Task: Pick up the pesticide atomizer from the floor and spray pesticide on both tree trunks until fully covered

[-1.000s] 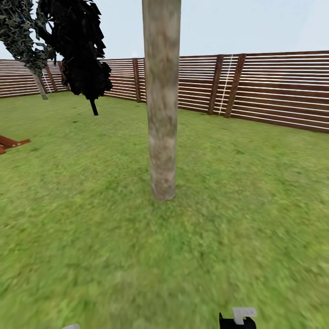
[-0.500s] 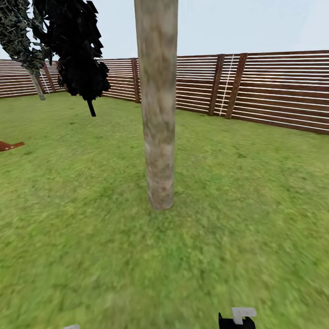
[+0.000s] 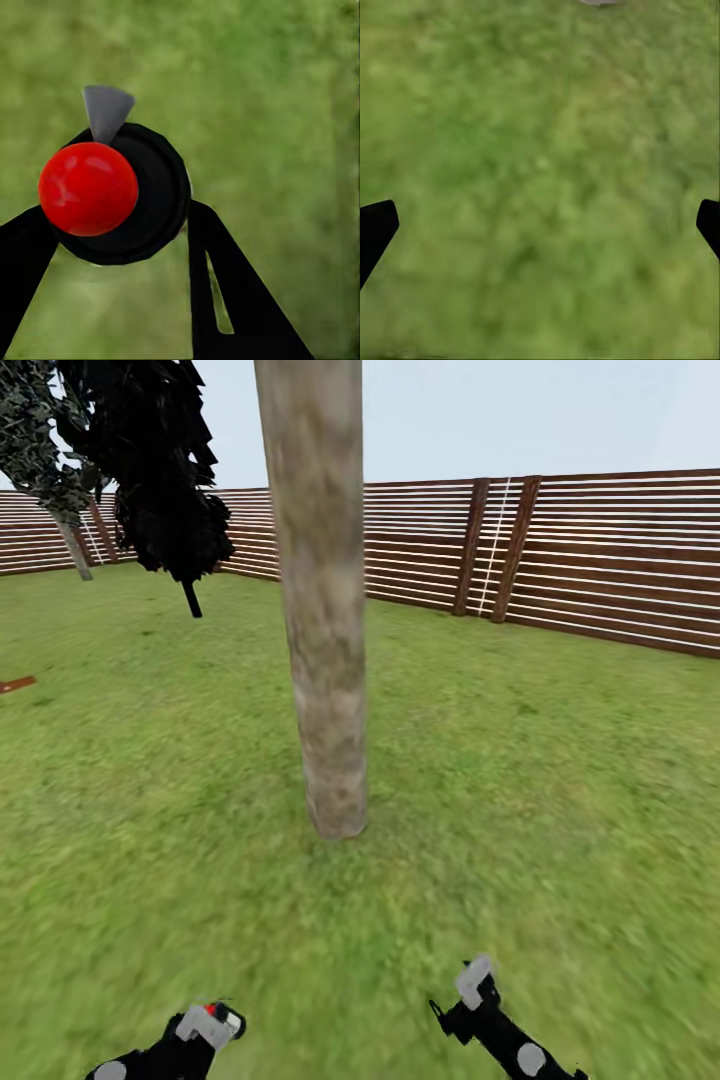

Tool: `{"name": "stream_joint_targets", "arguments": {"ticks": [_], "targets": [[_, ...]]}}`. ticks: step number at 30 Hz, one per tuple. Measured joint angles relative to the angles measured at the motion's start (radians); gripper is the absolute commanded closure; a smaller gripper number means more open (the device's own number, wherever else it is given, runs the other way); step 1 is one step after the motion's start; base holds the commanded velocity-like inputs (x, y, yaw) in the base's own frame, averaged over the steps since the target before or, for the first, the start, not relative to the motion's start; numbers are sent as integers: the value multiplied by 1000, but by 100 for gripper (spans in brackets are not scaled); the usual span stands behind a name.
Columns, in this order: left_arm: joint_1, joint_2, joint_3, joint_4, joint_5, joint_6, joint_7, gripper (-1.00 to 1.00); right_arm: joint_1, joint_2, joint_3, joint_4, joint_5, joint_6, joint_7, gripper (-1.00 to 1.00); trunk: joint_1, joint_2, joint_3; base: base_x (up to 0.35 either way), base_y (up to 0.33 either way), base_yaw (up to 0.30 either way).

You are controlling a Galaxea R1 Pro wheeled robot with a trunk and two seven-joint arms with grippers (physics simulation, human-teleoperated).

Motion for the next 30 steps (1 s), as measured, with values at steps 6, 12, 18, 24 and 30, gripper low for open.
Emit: {"name": "stream_joint_targets", "arguments": {"ticks": [6, 12, 18, 24, 30], "targets": [[-187, 55, -2, -21, -223, 64, -491, 100, -91, -13, -5, -50, 181, 9, 439, -100, 0, 0, 0, 250, -116, 0], [-317, 57, -3, -24, -349, 135, -729, 100, -160, -15, -8, -134, 189, 91, 638, -100, 0, 0, 0, 97, -38, 0], [-327, 53, -5, -23, -364, 146, -777, 100, -164, -13, -10, -200, 189, 147, 730, -100, 1, 0, 0, 5, -2, 0], [-328, 51, -5, -23, -365, 146, -772, 100, -164, -4, -9, -218, 184, 152, 737, 100, 1, 0, 0, 0, 0, 0], [-329, 44, -5, -22, -375, 146, -771, 100, -164, 11, -8, -220, 184, 152, 737, 100, 1, 0, 0, 0, 0, 0]]}}
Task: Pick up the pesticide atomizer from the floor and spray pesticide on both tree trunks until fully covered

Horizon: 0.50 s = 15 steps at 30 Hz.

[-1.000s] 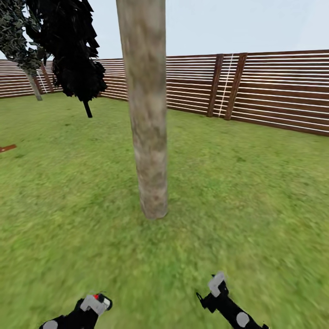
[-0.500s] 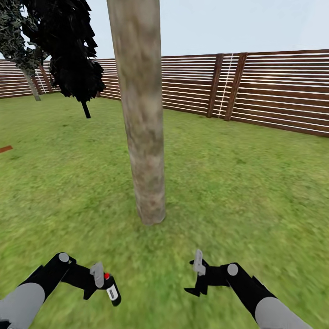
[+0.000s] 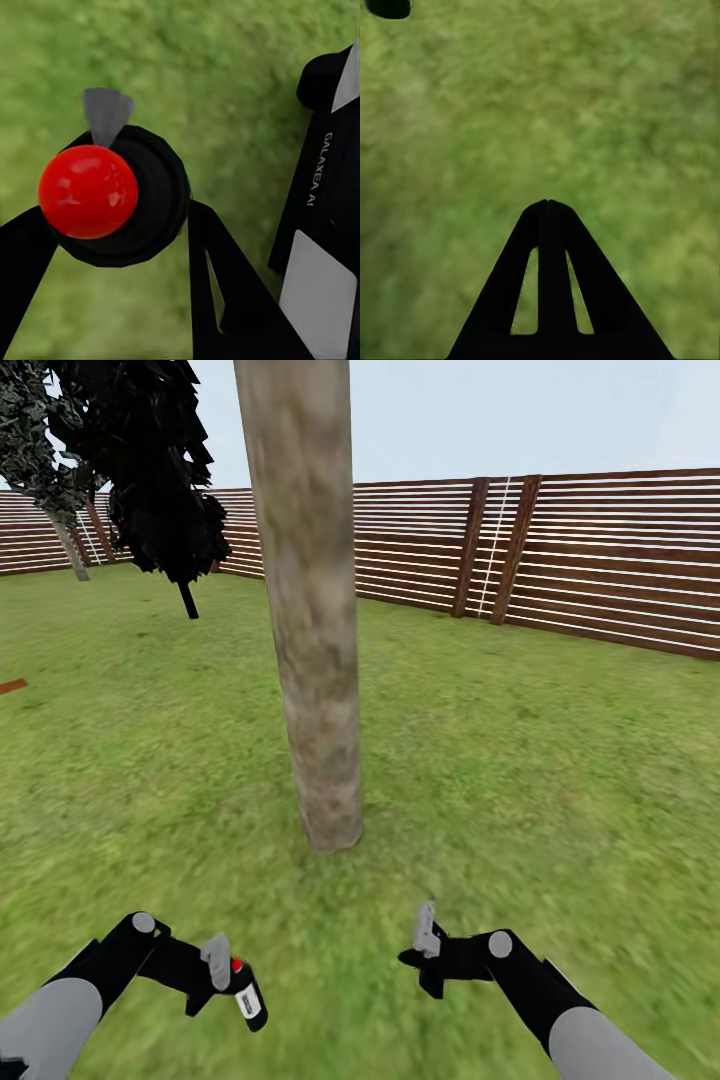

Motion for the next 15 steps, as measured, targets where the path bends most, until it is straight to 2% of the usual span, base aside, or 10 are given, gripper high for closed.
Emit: {"name": "stream_joint_targets", "arguments": {"ticks": [2, 5, 7, 9, 11, 12, 14, 15], "targets": [[0, -22, 1, 1, -47, 0, 0, 100, 0, 23, 1, 0, 2, 0, 1, 100, 0, 0, 0, 0, 0, 0], [0, -71, 2, 0, -131, 2, 1, 100, 0, 64, 6, -1, 3, 0, -1, 100, 0, 0, 0, 0, 0, 0], [0, -101, 3, -1, -154, 2, 2, 100, 0, 83, 8, -19, 3, 0, -1, 100, 0, 0, 0, 0, 0, 0], [-1, -126, 2, -3, -161, 3, 8, 100, 0, 102, 8, -34, 6, 0, -1, 100, 0, 0, 0, 0, 0, 0], [-2, -142, 1, -4, -163, 3, 42, 100, 0, 119, 8, -38, 7, 0, -1, 100, 0, 0, 0, 0, 0, 0], [-2, -149, 1, -4, -175, 3, 68, 100, 0, 127, 8, -39, 8, 0, -1, 100, 0, 0, 0, 0, 0, 0], [-2, -159, 1, -4, -215, 4, 84, 100, 0, 131, 8, -40, 8, 0, -1, 100, 0, 0, 0, 0, 0, 0], [-2, -173, 1, -4, -236, 5, 87, 100, 0, 133, 8, -40, 8, 0, -1, 100, 0, 0, 0, 0, 0, 0]]}}
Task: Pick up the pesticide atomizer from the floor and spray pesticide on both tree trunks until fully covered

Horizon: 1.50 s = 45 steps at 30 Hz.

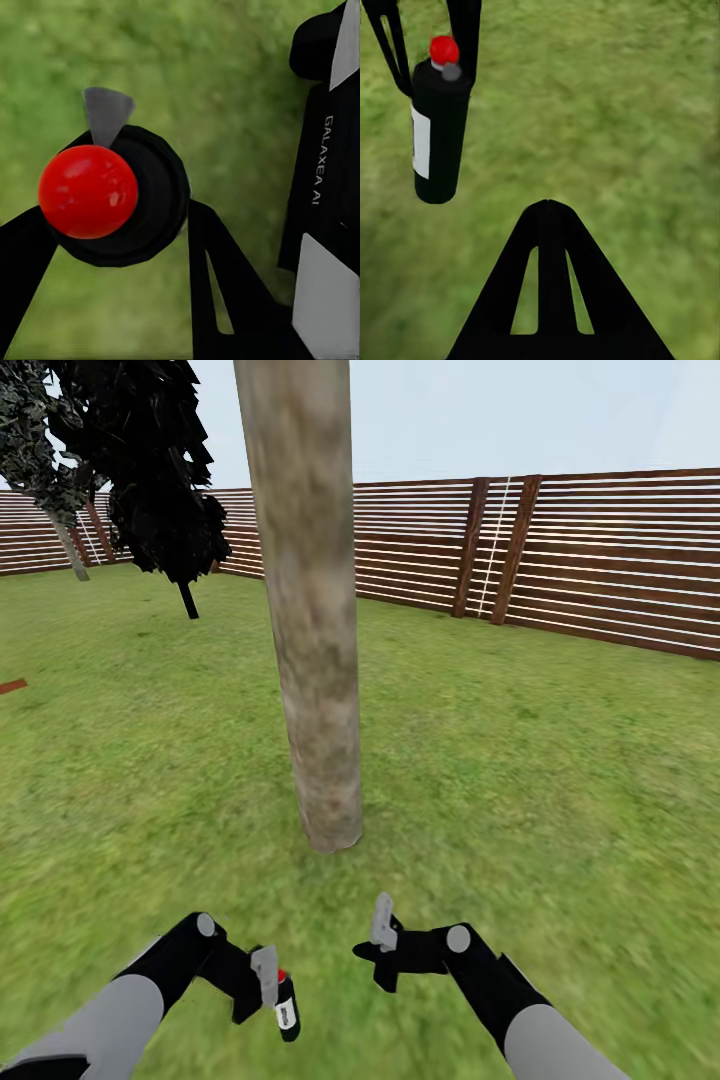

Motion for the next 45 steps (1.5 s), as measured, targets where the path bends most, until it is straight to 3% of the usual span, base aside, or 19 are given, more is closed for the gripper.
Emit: {"name": "stream_joint_targets", "arguments": {"ticks": [2, 4, 11, 17, 23, 45], "targets": [[-1, -29, 1, -1, -35, 2, 3, 100, 0, 3, 0, -1, 0, 0, 0, 100, 0, 0, 0, 0, 0, 0], [-2, -51, 1, -3, -46, 3, 8, 100, 0, 4, 0, -2, 0, 0, 0, 100, 0, 0, 0, 0, 0, 0], [-3, -79, 2, -39, -49, 6, 56, 100, 0, 5, 1, 0, 0, 0, 0, 100, 0, 0, 0, 0, 0, 0], [-3, -107, 2, -59, -49, 11, 86, 100, 0, 23, 1, 0, 0, 0, 1, 100, 0, 0, 0, 0, 0, 0], [-1, -112, 1, -58, -49, 10, 105, 100, 0, 35, 1, 0, 0, 0, 1, 100, 0, 0, 0, 0, 0, 0], [0, -134, 6, -48, -31, -12, 89, 100, 0, 35, 1, 3, 3, 0, 0, 100, 0, 0, 0, 0, 0, 0]]}}
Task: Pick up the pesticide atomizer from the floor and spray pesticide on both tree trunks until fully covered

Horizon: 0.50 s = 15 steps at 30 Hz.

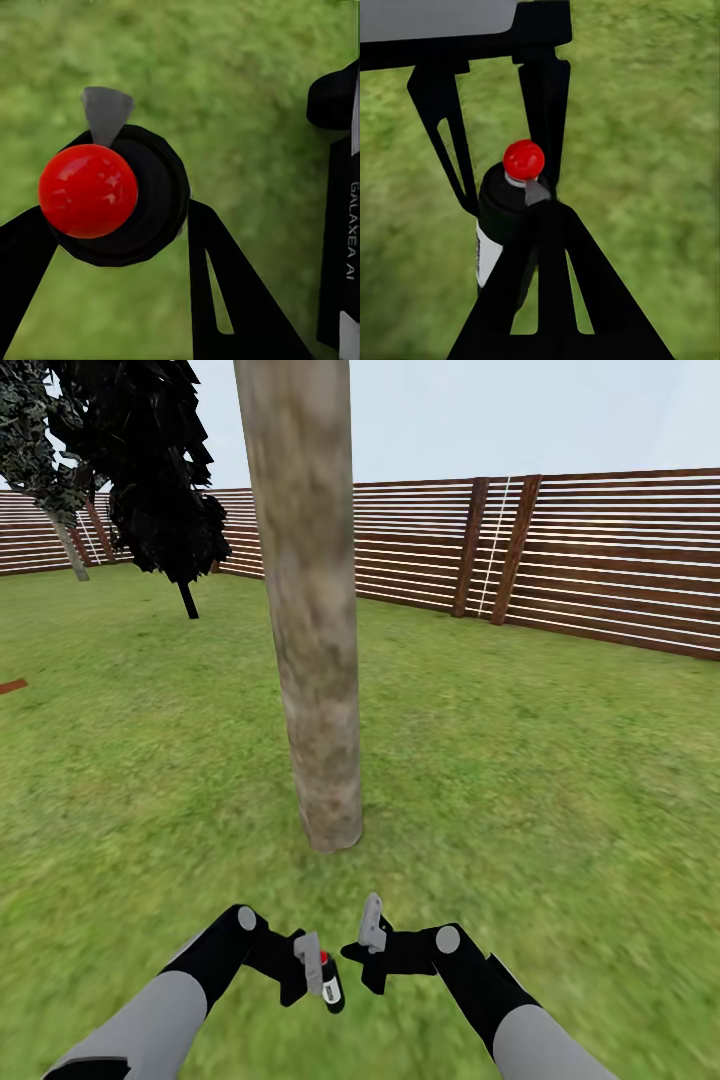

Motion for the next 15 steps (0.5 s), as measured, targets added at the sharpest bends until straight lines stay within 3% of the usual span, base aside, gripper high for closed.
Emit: {"name": "stream_joint_targets", "arguments": {"ticks": [15], "targets": [[0, -22, 2, -2, 4, -2, -30, 100, 0, -1, -1, 0, 0, 0, 0, 100, 0, 0, 0, 0, 0, 0]]}}
